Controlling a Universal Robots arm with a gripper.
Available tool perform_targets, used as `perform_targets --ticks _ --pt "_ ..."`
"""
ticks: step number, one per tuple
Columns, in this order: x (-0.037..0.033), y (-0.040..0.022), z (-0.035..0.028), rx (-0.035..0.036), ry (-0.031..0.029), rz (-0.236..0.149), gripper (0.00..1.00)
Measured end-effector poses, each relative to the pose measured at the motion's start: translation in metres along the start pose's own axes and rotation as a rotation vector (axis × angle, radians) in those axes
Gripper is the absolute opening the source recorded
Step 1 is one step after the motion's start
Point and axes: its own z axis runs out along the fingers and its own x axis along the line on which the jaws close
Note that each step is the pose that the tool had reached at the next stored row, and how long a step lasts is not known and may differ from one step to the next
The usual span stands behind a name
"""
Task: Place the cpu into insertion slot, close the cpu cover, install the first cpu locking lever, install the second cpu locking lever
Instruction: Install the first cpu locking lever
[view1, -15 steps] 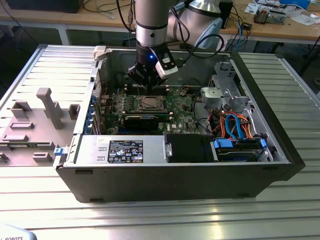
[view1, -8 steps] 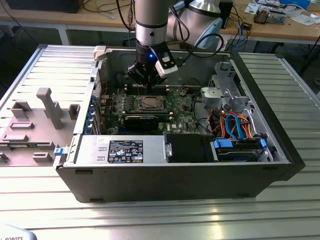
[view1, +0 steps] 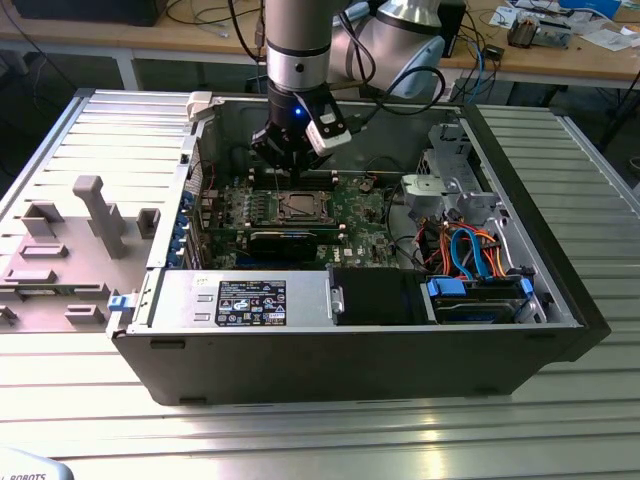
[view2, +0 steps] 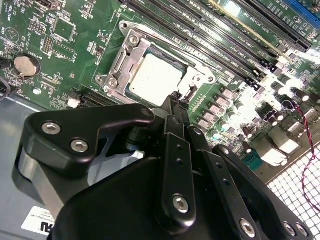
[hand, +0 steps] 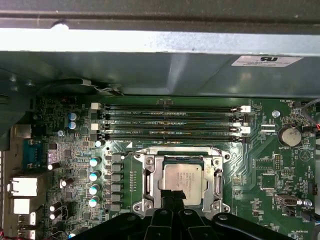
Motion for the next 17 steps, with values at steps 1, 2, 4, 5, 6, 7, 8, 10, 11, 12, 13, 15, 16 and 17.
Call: perform_targets --ticks 1,2,4,5,6,7,8,10,11,12,13,15,16,17 --pt "0.0003 0.0 0.0 0.0001 0.0 0.0 0.11" --pt "0.0005 0.0 0.0 0.0 0.0 0.0 0.11" --pt "0.0013 0.0 0.0 0.0001 0.0 0.0 0.11" --pt "0.0025 0.0 0.0 0.0 0.0 0.0 0.11" --pt "0.003 0.0001 0.0 0.0 0.0 0.0 0.11" --pt "0.0033 0.0001 0.0 0.0001 0.0 0.0 0.11" --pt "0.0037 0.0001 0.0 0.0001 0.0 0.0 0.11" --pt "0.0041 0.0001 0.0 0.0001 0.0 0.0 0.11" --pt "0.0043 0.0001 0.0 0.0001 0.0 0.0 0.11" --pt "0.0045 0.0001 0.0 0.0 0.0 0.0 0.11" --pt "0.0046 0.0001 0.0 0.0001 0.0 0.0 0.11" --pt "0.0049 0.0001 0.0 0.0001 0.0 0.0 0.11" --pt "0.0051 0.0001 0.0 0.0 0.0 0.0 0.11" --pt "0.0052 0.0001 0.0 0.0 0.0 0.0 0.11"
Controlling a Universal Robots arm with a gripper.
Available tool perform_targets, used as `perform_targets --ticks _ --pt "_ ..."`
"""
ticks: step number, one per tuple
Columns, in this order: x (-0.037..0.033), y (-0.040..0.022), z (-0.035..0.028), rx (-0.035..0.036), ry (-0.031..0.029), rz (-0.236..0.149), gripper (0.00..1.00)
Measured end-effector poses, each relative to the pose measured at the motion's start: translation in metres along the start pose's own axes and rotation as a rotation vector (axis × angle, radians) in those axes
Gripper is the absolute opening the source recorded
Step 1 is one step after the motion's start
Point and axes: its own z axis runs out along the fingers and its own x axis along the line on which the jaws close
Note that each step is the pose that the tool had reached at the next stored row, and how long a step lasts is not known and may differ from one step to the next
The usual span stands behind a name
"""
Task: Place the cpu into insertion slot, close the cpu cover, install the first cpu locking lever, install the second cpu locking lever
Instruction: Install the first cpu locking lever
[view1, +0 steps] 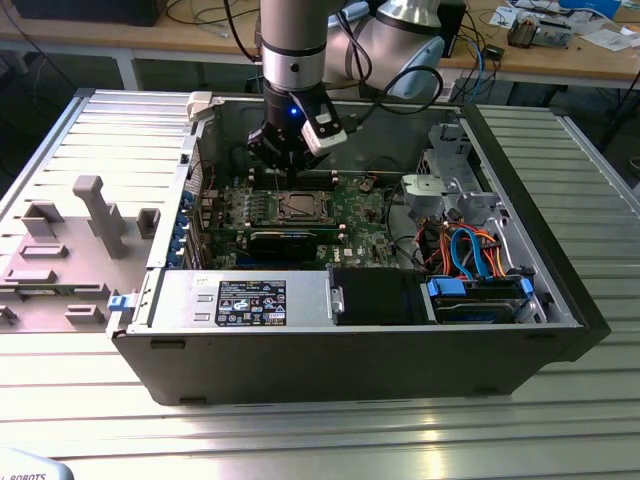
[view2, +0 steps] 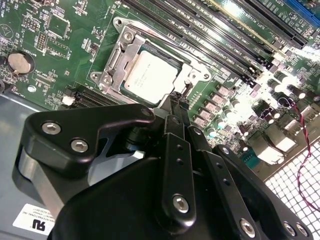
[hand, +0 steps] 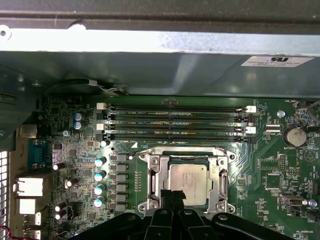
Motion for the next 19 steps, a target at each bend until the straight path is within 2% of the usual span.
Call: perform_targets --ticks 19 --pt "0.004 0.0001 0.0 0.0 0.0 0.0 0.11"
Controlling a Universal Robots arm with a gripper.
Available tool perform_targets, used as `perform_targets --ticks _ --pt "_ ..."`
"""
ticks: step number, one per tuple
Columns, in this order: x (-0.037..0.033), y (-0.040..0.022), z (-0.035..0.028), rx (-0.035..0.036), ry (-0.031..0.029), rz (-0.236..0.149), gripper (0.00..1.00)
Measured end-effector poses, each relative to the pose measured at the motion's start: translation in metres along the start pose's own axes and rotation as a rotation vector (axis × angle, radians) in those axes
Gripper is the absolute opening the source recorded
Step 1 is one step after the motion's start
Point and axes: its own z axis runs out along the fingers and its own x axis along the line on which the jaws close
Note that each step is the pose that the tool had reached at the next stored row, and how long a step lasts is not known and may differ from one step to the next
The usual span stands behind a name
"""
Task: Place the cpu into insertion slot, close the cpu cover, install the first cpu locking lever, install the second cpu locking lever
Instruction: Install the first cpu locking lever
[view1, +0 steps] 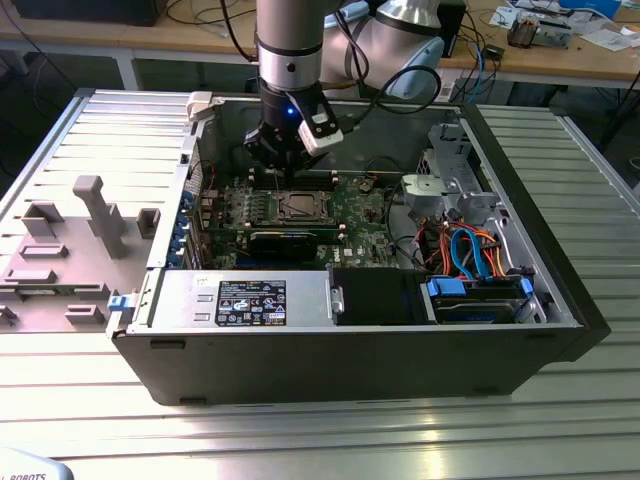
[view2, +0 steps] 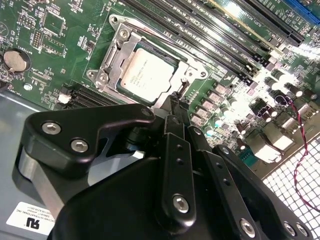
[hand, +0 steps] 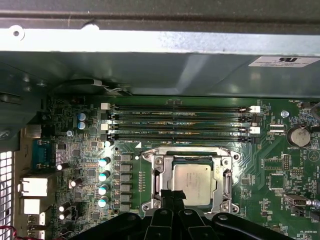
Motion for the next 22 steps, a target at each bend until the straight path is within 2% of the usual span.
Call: perform_targets --ticks 11,13,15,17,22 --pt "0.0007 0.0 0.0 -0.0002 -0.0001 0.0 0.11" --pt "0.0028 0.0 0.0 -0.0001 0.0001 0.0 0.11" --pt "0.0086 0.0002 -0.0001 -0.0001 -0.0003 0.0 0.11" --pt "0.0113 0.0004 -0.0007 0.0001 -0.0008 0.0 0.11" --pt "0.0151 0.0036 -0.0052 0.0 -0.0031 0.0 0.11"
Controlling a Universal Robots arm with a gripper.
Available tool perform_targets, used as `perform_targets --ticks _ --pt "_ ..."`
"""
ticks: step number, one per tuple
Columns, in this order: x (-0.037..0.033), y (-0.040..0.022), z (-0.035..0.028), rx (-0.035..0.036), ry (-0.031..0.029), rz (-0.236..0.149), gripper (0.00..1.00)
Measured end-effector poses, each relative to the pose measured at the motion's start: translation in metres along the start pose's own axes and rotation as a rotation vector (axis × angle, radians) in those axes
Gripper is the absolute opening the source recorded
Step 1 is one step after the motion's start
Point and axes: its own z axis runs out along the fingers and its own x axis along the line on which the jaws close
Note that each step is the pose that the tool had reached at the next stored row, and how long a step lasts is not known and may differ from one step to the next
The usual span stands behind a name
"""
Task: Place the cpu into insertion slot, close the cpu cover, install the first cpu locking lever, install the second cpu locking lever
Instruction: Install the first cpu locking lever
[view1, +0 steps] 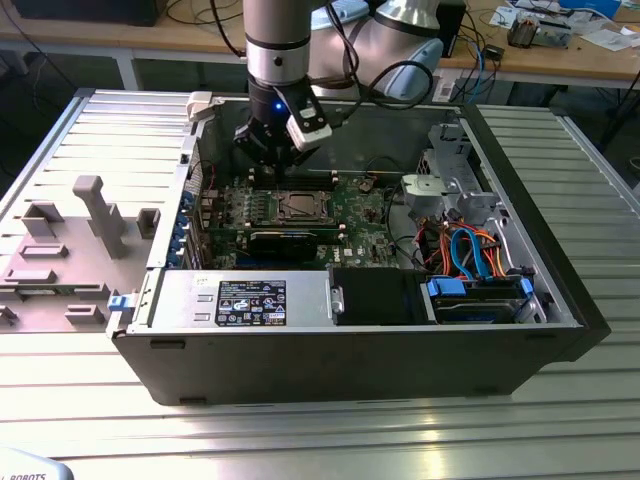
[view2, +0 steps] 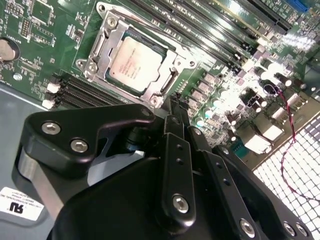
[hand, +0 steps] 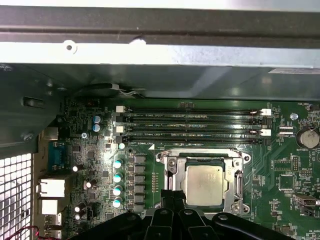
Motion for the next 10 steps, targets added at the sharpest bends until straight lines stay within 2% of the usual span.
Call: perform_targets --ticks 3,7,10 --pt "0.0045 0.0033 -0.0001 0.0001 -0.0004 0.0 0.11" --pt "0.0142 0.0064 -0.0002 -0.0001 -0.0021 0.0 0.11" --pt "0.0178 0.0086 -0.0003 0.0001 -0.0021 0.0 0.11"
